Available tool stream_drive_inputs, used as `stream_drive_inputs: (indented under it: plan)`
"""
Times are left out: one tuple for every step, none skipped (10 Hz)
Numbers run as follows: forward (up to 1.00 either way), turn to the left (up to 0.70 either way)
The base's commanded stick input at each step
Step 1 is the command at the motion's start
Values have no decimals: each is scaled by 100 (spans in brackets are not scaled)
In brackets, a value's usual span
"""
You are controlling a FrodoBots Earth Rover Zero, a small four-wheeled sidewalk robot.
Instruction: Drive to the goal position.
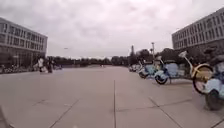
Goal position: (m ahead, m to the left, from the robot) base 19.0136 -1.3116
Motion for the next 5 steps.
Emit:
stream_drive_inputs:
  plan:
    - [70, 0]
    - [70, 0]
    - [70, 0]
    - [70, 0]
    - [70, 0]
